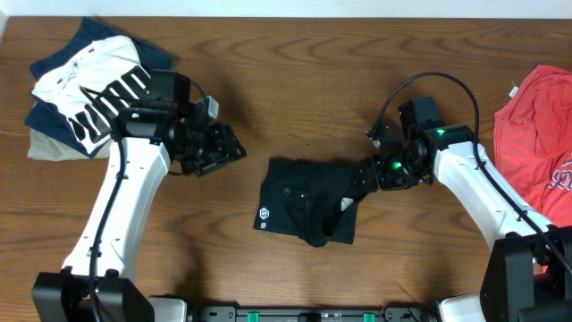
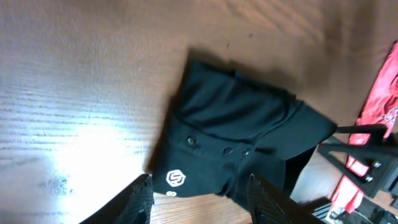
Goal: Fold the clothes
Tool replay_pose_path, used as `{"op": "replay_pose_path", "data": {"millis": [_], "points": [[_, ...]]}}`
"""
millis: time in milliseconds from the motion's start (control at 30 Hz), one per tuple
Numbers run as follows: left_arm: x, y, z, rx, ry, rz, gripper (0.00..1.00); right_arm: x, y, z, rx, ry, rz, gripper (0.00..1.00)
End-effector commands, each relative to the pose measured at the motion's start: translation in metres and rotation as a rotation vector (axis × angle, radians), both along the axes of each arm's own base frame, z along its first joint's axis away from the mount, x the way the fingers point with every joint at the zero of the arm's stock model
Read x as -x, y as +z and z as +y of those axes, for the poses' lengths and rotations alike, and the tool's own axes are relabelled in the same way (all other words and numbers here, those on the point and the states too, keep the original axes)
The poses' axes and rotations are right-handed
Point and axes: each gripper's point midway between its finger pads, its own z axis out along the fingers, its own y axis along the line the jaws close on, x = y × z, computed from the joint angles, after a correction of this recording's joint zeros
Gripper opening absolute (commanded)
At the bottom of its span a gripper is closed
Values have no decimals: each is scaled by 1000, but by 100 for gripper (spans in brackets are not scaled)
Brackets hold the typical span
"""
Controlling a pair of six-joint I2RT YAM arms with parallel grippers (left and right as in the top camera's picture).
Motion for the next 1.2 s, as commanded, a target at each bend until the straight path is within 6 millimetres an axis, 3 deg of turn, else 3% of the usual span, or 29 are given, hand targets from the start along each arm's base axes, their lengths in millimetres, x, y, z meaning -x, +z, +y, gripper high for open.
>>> {"op": "replay_pose_path", "data": {"millis": [0,233,300,333,367,433,633,800,833,867,900,933,1033,1167], "points": [[6,-8,1,-11,-23,14,50,-2,-1,-8,39,-38,-6,45],[6,-9,1,-12,-22,19,51,2,-28,-18,93,-47,-26,44],[6,-9,1,-12,-23,18,51,-3,-33,-16,81,-53,-59,29],[6,-9,1,-12,-23,18,51,-7,-34,-14,65,-57,-78,9],[6,-9,1,-12,-23,18,51,-11,-33,-10,41,-54,-101,1],[6,-9,1,-12,-23,18,51,-22,-31,-6,18,-46,-157,1],[8,-9,1,-12,-23,24,51,-68,-26,-39,153,-188,-320,1],[8,-9,1,-12,-23,26,51,-74,-29,-58,237,-226,-343,1],[8,-9,1,-12,-23,26,51,-71,-31,-63,262,-231,-335,2],[8,-9,1,-12,-23,25,51,-67,-34,-70,306,-239,-319,15],[8,-9,1,-13,-23,25,51,-64,-37,-76,336,-243,-305,33],[8,-9,1,-12,-23,25,51,-59,-39,-81,366,-247,-287,59],[8,-10,1,-13,-24,27,51,-47,-36,-75,334,-224,-230,64],[8,-10,-1,-16,-49,13,56,-33,-6,-60,245,-198,-175,61]]}}
